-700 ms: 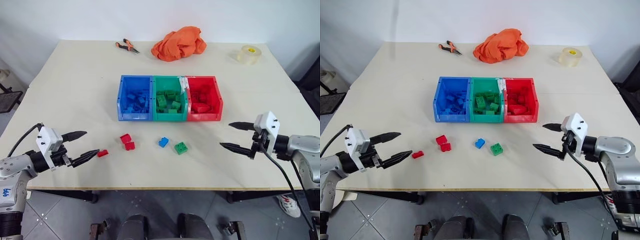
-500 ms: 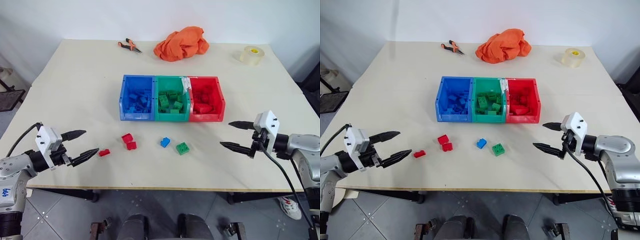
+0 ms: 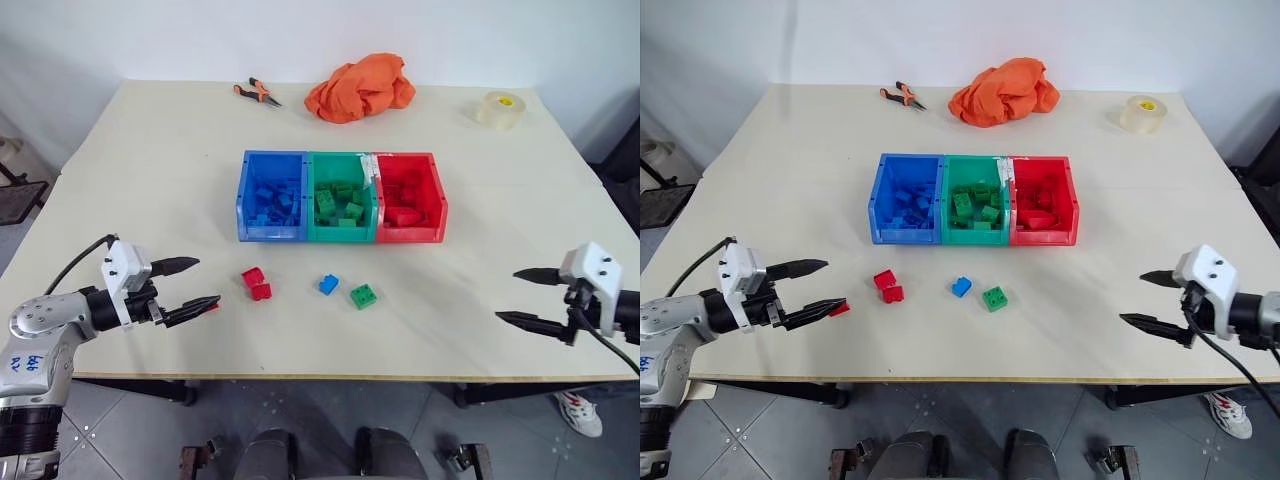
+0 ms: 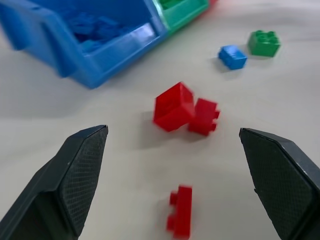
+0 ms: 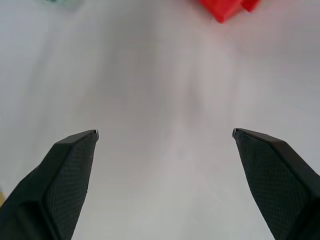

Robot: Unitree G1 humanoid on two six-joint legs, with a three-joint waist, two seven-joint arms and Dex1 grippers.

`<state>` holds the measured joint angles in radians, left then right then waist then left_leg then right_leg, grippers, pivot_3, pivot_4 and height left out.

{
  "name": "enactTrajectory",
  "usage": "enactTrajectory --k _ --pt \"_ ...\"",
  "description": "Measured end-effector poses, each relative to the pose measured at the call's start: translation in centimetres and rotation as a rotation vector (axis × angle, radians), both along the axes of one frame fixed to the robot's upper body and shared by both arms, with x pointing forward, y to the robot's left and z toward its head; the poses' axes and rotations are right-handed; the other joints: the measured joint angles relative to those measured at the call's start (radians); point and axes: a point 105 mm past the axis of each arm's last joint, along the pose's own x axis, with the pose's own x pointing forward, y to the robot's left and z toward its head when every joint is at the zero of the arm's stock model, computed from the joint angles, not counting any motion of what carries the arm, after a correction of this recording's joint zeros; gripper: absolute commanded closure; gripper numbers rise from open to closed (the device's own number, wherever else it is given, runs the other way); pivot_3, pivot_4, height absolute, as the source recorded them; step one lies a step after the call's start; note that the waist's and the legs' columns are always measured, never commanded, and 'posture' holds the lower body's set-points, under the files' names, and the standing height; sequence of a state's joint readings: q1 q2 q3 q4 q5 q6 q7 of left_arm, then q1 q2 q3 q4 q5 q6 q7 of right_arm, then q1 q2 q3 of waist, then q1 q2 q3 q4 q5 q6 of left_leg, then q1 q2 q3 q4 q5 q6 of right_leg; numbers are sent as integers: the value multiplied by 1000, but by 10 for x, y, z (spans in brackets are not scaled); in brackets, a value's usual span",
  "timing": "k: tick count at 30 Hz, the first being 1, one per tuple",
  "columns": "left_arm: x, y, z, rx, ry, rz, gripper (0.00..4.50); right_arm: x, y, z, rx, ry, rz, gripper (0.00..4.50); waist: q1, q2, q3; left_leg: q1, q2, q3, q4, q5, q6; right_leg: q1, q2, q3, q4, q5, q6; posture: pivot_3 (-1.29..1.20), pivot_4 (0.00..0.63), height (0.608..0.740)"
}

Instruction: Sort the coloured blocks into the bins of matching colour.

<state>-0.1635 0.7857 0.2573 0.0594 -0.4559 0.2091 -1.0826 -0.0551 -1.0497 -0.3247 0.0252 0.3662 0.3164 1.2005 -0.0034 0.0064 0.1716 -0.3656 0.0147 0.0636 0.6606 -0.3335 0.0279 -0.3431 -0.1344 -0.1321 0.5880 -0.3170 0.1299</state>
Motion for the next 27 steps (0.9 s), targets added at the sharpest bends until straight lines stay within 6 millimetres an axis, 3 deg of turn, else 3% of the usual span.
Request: enactTrajectory --k 3,6,10,14,19,26,27 --pt "0 -6 4 -22 -21 -45 24 3 16 4 -4 -7 32 0 -2 0 0 0 0 1 0 0 0 -1 0 1 0 0 0 0 150 740" --pt "-1 -9 3 -54 -33 -74 24 14 53 6 19 -38 138 0 -2 0 0 0 1 1 0 0 -1 -1 -1 1 0 0 0 0 150 740" --pt "-9 -15 7 -134 -45 -145 24 25 102 -8 47 -23 285 0 1 0 0 -2 0 0 2 0 0 -2 -1 1 1 0 0 0 150 740" --pt "-23 -11 4 -155 -33 -160 24 44 133 -16 37 -31 373 0 -2 -1 0 -2 -1 -2 3 0 0 -2 -1 2 1 0 0 0 150 740" --pt "-38 -5 1 -153 -30 -142 24 58 159 -34 22 -7 480 0 -2 0 0 -2 0 -3 3 0 0 -1 0 2 2 0 -1 0 150 740" --pt "-44 -2 1 -149 -41 -126 24 63 179 -52 55 3 570 0 -2 -1 0 -2 -1 -3 3 0 0 -1 1 1 3 0 -1 0 150 740" --pt "-44 -2 2 -148 -45 -127 6 65 182 -52 57 -4 578 178 -4 -1 0 -2 -1 -3 3 0 0 -1 1 1 3 0 -1 0 150 740"
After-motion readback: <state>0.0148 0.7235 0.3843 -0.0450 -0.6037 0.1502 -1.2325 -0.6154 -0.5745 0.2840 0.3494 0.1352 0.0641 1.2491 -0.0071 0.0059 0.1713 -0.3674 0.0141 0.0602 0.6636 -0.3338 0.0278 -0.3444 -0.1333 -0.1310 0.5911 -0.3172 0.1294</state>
